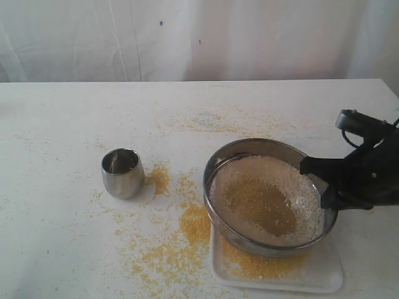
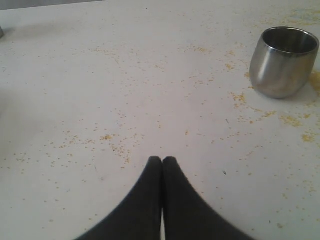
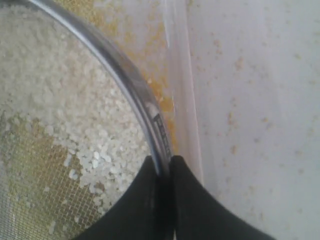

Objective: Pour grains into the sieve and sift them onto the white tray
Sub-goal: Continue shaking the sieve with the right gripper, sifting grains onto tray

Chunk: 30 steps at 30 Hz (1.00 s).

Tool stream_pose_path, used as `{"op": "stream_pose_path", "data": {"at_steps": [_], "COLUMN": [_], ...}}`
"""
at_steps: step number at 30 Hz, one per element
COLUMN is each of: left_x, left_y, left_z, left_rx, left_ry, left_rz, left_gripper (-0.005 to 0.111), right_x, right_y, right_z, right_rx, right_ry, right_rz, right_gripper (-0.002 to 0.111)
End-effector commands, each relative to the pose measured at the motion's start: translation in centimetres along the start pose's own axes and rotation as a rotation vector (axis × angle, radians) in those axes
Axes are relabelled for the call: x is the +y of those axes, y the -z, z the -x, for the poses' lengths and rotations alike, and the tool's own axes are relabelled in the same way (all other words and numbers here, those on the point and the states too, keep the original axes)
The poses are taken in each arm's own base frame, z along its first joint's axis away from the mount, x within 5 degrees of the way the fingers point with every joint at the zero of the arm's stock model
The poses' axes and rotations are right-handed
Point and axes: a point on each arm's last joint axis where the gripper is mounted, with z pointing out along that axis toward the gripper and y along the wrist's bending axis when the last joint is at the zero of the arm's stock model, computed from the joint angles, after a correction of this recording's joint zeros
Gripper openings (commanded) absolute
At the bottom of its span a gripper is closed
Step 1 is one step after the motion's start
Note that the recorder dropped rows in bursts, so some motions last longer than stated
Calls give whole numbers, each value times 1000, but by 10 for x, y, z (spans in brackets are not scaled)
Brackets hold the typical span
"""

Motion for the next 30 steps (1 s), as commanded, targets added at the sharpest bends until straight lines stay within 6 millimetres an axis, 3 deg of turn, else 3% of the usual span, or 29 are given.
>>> {"op": "stream_pose_path", "data": {"at_steps": [1, 4, 7, 9, 10, 12, 20, 23, 30], "left_x": [0, 0, 0, 0, 0, 0, 0, 0, 0], "left_y": [0, 0, 0, 0, 0, 0, 0, 0, 0], "left_z": [-2, -2, -2, -2, -2, -2, -2, -2, -2], "left_rx": [2, 2, 2, 2, 2, 2, 2, 2, 2], "left_ry": [1, 1, 1, 1, 1, 1, 1, 1, 1], "left_rz": [1, 1, 1, 1, 1, 1, 1, 1, 1], "left_gripper": [0, 0, 0, 0, 0, 0, 0, 0, 0], "right_x": [2, 2, 0, 2, 2, 0, -3, -4, -4], "right_y": [5, 5, 6, 8, 5, 3, 4, 3, -1], "right_z": [21, -2, 19, 9, -7, -16, 10, 9, 5], "right_rx": [-217, 6, -246, -130, 27, 95, -192, -179, -105], "right_ry": [-60, -54, -57, -69, -65, -73, -48, 98, 145], "right_rz": [20, 25, 13, 26, 25, 23, 1, -23, -20], "right_gripper": [0, 0, 0, 0, 0, 0, 0, 0, 0]}}
